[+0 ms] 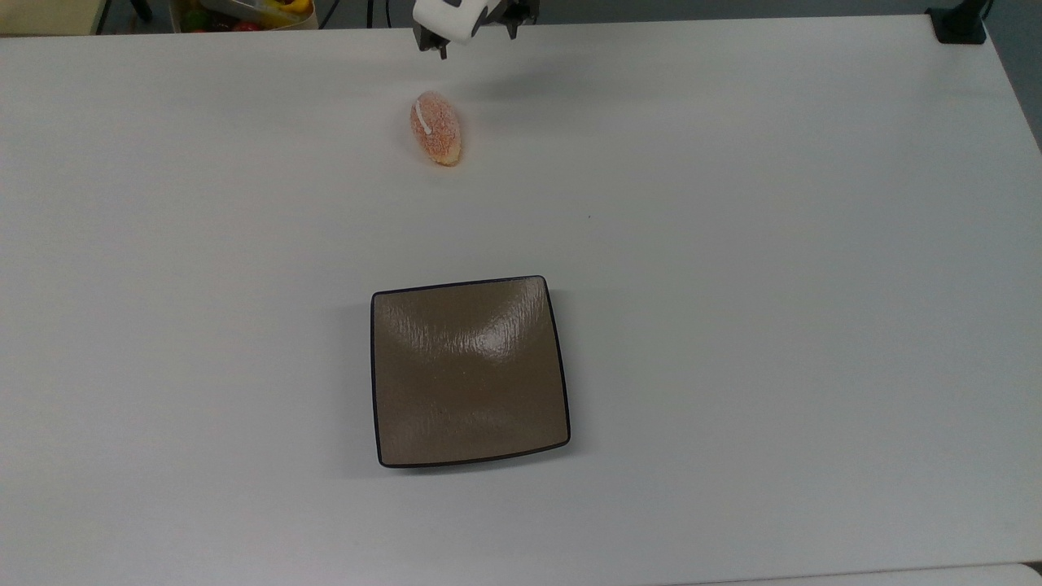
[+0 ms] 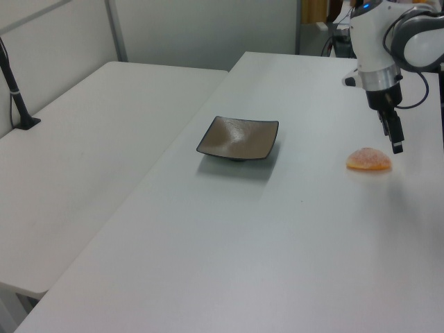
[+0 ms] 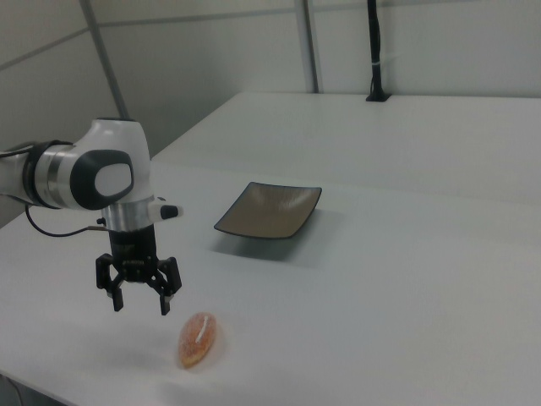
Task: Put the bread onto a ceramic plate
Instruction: 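Lower the gripper over the bread roll and close on it, then lift the gripped bread roll up off the table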
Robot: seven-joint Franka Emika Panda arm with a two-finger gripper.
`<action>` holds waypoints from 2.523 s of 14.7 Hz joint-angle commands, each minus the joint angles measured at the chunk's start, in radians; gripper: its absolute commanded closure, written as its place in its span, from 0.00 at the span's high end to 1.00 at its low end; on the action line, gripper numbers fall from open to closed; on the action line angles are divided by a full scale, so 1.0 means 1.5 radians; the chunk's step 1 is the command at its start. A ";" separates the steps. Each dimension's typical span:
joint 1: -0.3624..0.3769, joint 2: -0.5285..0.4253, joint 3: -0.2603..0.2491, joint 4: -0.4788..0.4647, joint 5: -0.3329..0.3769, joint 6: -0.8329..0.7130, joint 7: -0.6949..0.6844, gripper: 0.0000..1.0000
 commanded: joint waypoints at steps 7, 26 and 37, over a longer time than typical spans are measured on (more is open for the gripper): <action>-0.048 0.022 -0.003 -0.078 -0.023 0.187 -0.058 1.00; -0.087 0.116 -0.004 -0.087 -0.073 0.314 -0.102 0.90; -0.089 0.111 -0.005 -0.086 -0.073 0.305 -0.101 0.02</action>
